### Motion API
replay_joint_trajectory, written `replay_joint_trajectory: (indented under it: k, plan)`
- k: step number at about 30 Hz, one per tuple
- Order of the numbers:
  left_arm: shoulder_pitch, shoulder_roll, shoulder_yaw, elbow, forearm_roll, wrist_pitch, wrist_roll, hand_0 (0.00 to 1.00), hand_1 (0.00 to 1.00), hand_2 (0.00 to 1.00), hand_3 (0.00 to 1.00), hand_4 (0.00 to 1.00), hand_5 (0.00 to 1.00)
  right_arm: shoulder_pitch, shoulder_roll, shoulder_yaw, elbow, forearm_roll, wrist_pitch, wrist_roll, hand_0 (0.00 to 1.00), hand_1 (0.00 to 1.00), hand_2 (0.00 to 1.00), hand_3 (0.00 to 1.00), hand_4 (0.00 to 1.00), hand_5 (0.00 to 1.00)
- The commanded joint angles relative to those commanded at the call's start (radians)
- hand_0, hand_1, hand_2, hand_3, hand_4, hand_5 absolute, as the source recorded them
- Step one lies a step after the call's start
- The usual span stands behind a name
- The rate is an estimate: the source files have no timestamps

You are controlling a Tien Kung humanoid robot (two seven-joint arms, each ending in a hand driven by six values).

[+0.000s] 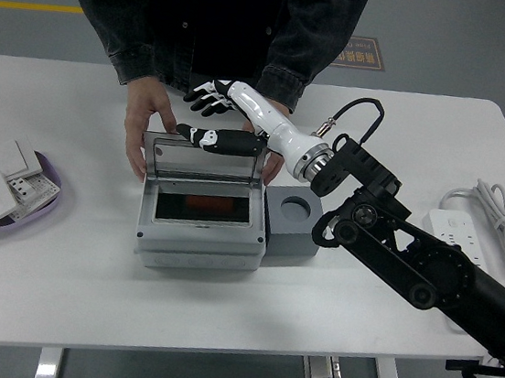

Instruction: Pick up the cylinder from the cube,place it in the box,flap close box

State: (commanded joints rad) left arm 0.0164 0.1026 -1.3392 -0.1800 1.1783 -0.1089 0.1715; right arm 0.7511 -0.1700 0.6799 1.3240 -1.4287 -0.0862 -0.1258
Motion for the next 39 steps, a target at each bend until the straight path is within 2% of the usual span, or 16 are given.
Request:
replay_joint_trajectory:
  k: [3,4,7,9,10,14,18,23,27,32,39]
  plan:
    - [-0.002,0.001,0.002,0.0,0.0,0.0,0.0,0.64,0.672,0.662,0.713,0.764,0.341,0.033,0.007,-0.041,-0.069,0.037,-0.002,0.01,0.594,0.615,0.657,0.685,0.771,0.479]
    - [-0.004,0.001,0.003,0.0,0.0,0.0,-0.001,0.64,0.672,0.663,0.713,0.765,0.34,0.041,0.006,-0.061,-0.095,0.049,-0.003,0.015,0.509,0.594,0.648,0.684,0.764,0.475]
    - [-0.006,0.002,0.009,0.0,-0.005,0.0,-0.003,0.64,0.672,0.663,0.713,0.765,0.34,0.053,-0.005,-0.105,-0.154,0.063,-0.004,0.019,0.509,0.594,0.648,0.684,0.764,0.475]
    - [-0.005,0.002,0.006,0.0,-0.003,-0.001,-0.002,0.64,0.672,0.663,0.713,0.765,0.34,0.055,-0.022,-0.126,-0.15,0.054,-0.004,0.015,0.509,0.594,0.648,0.684,0.764,0.475]
    - [-0.004,0.002,0.005,0.0,-0.002,-0.001,-0.002,0.64,0.672,0.662,0.712,0.764,0.341,0.055,-0.03,-0.133,-0.141,0.047,-0.004,0.012,0.467,0.585,0.637,0.685,0.756,0.469]
    - [0.0,0.003,-0.001,0.0,0.003,-0.001,0.0,0.64,0.672,0.662,0.712,0.764,0.341,0.051,-0.062,-0.149,-0.069,-0.012,-0.004,-0.016,0.467,0.585,0.637,0.685,0.756,0.469]
    - [0.001,0.003,0.001,0.0,0.0,-0.001,-0.003,0.64,0.672,0.662,0.712,0.763,0.339,0.032,-0.086,-0.155,0.019,-0.099,0.008,-0.076,0.453,0.58,0.639,0.684,0.744,0.457]
    - [0.002,0.003,0.018,0.0,-0.015,-0.001,-0.012,0.64,0.672,0.662,0.711,0.763,0.337,0.001,-0.095,-0.186,0.134,-0.268,0.053,-0.173,0.437,0.579,0.64,0.684,0.731,0.451]
    - [0.002,0.003,0.033,0.0,-0.027,-0.001,-0.019,0.64,0.672,0.662,0.711,0.763,0.337,-0.023,-0.088,-0.218,0.201,-0.388,0.081,-0.212,0.437,0.579,0.64,0.684,0.731,0.451]
    - [0.004,0.004,0.05,0.0,-0.039,-0.002,-0.025,0.64,0.672,0.662,0.71,0.762,0.333,-0.054,-0.083,-0.216,0.208,-0.483,0.082,-0.213,0.424,0.576,0.64,0.689,0.72,0.455]
    - [0.006,0.005,0.039,0.0,-0.031,-0.002,-0.022,0.64,0.672,0.662,0.71,0.761,0.329,-0.101,-0.073,-0.184,0.185,-0.448,0.059,-0.18,0.441,0.577,0.639,0.695,0.715,0.457]
